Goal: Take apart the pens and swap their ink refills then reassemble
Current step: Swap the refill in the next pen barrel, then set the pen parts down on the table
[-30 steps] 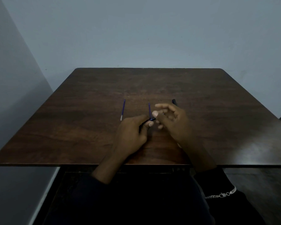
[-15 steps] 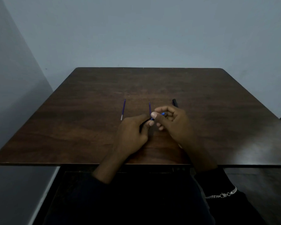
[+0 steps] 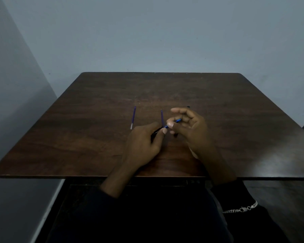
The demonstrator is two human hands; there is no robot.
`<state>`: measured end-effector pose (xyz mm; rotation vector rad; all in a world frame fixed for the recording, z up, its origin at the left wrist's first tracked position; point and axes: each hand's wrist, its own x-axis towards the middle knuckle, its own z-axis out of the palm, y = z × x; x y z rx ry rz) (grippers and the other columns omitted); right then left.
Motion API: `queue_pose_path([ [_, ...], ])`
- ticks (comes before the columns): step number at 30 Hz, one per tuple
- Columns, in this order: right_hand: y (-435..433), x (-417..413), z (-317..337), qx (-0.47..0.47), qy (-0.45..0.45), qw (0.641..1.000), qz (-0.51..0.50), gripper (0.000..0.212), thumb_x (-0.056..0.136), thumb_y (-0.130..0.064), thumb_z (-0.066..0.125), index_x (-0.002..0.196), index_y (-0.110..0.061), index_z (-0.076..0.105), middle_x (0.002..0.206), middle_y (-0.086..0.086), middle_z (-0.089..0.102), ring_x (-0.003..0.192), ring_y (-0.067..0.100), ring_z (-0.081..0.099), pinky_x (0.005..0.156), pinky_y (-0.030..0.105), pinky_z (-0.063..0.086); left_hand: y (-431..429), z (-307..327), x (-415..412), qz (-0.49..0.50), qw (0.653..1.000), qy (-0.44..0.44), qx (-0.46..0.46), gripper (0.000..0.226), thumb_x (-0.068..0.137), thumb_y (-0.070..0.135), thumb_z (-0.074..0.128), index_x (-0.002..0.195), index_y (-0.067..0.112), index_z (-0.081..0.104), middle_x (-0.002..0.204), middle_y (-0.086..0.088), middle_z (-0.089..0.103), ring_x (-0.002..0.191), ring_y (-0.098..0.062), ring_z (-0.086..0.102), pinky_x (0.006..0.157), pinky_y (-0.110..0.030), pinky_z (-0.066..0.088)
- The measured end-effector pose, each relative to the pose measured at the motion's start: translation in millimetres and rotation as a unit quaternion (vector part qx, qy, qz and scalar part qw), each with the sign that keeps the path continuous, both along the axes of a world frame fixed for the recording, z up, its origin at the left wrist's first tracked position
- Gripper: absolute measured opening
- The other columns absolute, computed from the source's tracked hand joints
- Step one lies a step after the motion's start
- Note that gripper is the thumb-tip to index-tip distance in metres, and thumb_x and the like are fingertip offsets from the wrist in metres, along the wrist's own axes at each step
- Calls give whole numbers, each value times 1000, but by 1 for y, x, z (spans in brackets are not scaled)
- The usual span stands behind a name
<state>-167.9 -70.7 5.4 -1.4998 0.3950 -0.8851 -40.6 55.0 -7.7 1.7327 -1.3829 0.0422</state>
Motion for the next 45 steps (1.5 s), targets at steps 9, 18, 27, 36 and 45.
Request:
queue_pose_path([
  [9, -3, -1, 0, 26, -45, 997, -62, 34, 93, -1, 72, 122, -17, 64, 87, 2, 75, 69, 19, 75, 59, 28, 59, -1, -2, 2, 54, 999, -2, -3, 35, 97, 42, 49, 73, 18, 57, 55, 4, 48, 52, -10, 50, 55, -36, 44],
  [18, -22, -9, 8, -5, 41, 986, -162, 45, 100, -9, 63, 140, -20, 46, 96, 10, 76, 79, 14, 75, 64, 21, 55, -4, -7, 8, 67, 996, 47, -32, 31, 96, 32, 53, 68, 21, 56, 54, -2, 48, 51, -19, 51, 54, -39, 44],
  [27, -31, 9, 36, -174, 471, 860, -85, 13, 90, -14, 77, 93, -10, 65, 71, 10, 70, 53, 17, 68, 58, 32, 61, -8, -11, 13, 83, 991, 77, -74, 43, 96, 27, 58, 61, 23, 32, 54, 4, 33, 50, -7, 33, 51, -31, 27],
  [36, -36, 26, 28, -209, 532, 814, -107, 24, 93, -21, 73, 110, -4, 68, 100, 17, 72, 88, 33, 73, 81, 50, 63, -7, -11, 13, 87, 991, 73, -70, 44, 96, 29, 57, 60, 26, 32, 54, 5, 35, 49, -8, 34, 51, -31, 27],
  [45, -30, 27, 30, -202, 540, 808, -119, 26, 97, -27, 69, 111, -6, 66, 106, 16, 71, 89, 31, 73, 82, 46, 62, -8, -12, 14, 79, 991, 76, -76, 44, 96, 27, 58, 60, 26, 32, 53, 7, 37, 48, -7, 35, 50, -23, 24],
])
